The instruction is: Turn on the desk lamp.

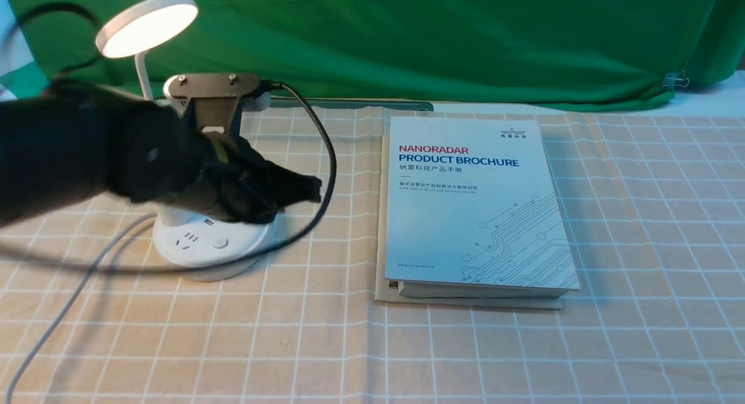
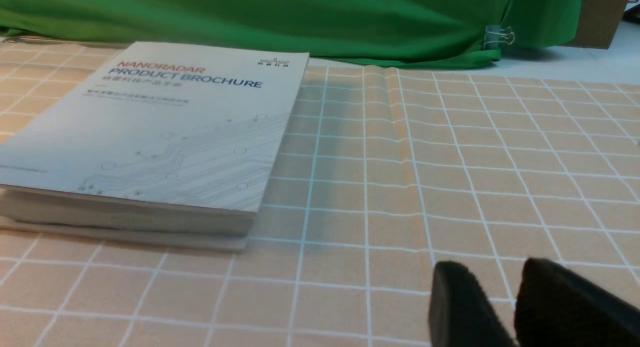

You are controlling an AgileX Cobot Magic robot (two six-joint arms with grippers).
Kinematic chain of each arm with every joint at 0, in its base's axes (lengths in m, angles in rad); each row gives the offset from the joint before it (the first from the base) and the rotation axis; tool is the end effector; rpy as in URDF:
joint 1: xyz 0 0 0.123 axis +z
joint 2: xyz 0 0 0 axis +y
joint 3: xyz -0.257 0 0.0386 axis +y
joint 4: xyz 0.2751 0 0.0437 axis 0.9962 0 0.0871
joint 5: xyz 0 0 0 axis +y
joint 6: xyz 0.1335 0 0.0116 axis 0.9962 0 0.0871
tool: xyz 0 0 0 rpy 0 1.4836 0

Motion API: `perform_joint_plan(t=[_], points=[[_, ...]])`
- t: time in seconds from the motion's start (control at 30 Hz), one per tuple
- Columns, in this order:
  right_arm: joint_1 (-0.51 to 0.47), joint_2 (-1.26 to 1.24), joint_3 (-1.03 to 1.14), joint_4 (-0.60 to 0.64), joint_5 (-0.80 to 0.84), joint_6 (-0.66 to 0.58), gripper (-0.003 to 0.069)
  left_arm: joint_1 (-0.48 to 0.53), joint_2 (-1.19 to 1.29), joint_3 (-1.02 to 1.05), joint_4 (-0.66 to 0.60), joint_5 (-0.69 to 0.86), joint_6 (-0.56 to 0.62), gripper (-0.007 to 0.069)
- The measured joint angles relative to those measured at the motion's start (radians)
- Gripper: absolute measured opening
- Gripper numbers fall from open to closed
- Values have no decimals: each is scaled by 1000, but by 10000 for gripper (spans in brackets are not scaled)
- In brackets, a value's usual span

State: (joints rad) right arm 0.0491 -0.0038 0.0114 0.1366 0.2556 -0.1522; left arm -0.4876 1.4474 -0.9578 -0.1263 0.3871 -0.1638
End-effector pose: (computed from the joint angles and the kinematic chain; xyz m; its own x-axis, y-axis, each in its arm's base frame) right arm 0.1498 0.0120 0.1790 -0.1710 -0.0284 -0.9849 -0.0864 0.9962 -0.0137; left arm 0.3190 -0.1764 0.1972 -0.7389 0.0785 -0.6692 0.3048 0.9247 -0.2281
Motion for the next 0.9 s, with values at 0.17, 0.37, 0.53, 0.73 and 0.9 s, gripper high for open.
perform_joint_plan(t=[0.17,0.37,0.53,0.73,0.9], points=[[0,0,0,0,0,0,239,-117,-302,215,-93,-88,82,21],[0,0,0,0,0,0,239,-180,-602,378,-107,-177,94,21],[0,0,0,0,0,0,239,-182,-736,439,-115,-185,100,21],[0,0,0,0,0,0,241,-184,-803,447,-39,-180,112,21],[0,0,0,0,0,0,241,-143,-940,533,126,-238,128,21]])
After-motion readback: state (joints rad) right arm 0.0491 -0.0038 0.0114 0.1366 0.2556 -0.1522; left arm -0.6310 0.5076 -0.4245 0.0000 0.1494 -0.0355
